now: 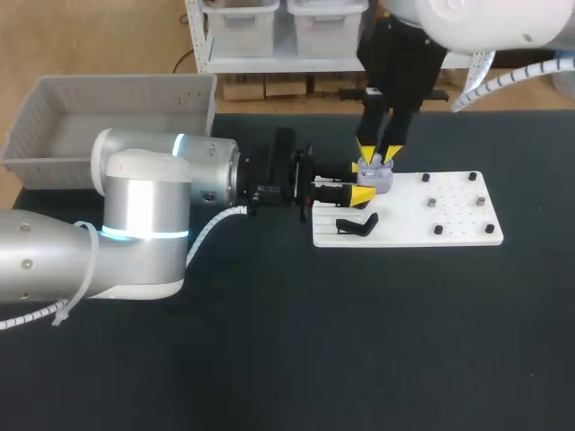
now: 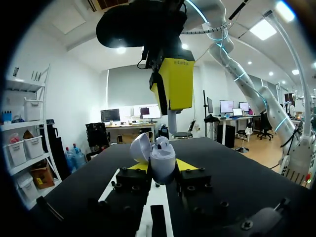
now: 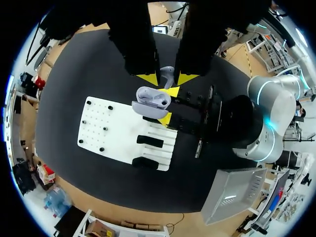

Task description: Pick up each earbud case from the left stands, insert the matching earbuds, close the lid, and place the case in the box.

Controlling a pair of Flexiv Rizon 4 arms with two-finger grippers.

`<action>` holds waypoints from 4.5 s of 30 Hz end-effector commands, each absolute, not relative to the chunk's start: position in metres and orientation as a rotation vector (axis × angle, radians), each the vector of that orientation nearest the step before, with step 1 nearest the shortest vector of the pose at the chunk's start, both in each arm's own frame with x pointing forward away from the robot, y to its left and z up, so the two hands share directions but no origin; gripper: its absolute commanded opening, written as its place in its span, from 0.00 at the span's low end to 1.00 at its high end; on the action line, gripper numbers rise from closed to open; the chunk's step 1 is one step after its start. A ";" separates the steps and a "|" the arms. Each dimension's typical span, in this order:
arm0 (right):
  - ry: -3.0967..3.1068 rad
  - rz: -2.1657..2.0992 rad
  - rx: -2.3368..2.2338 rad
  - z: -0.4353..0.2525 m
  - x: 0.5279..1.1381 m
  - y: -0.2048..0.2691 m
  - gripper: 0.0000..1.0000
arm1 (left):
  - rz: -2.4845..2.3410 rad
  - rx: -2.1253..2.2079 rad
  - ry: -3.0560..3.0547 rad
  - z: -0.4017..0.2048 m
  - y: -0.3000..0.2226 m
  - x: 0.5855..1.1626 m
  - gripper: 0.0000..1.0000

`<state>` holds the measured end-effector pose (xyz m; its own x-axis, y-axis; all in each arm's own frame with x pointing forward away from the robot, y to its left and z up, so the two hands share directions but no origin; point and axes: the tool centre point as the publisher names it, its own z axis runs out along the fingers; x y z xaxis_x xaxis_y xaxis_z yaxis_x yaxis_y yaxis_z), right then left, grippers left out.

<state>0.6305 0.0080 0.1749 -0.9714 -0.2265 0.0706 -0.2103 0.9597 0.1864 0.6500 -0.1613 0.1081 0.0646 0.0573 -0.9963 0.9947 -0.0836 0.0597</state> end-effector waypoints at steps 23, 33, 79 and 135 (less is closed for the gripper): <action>-2.998 -0.229 0.351 0.163 0.637 0.013 0.00 | -1.189 1.340 1.169 0.108 -0.161 0.649 0.00; -2.996 -0.220 0.340 0.159 0.641 0.012 0.00 | -1.189 1.340 1.169 0.108 -0.161 0.649 0.00; -2.996 -0.218 0.371 0.173 0.624 0.011 1.00 | -1.189 1.340 1.169 0.108 -0.161 0.649 0.00; -3.170 -0.128 -0.289 0.167 0.634 -0.061 1.00 | -1.189 1.340 1.169 0.108 -0.161 0.649 0.00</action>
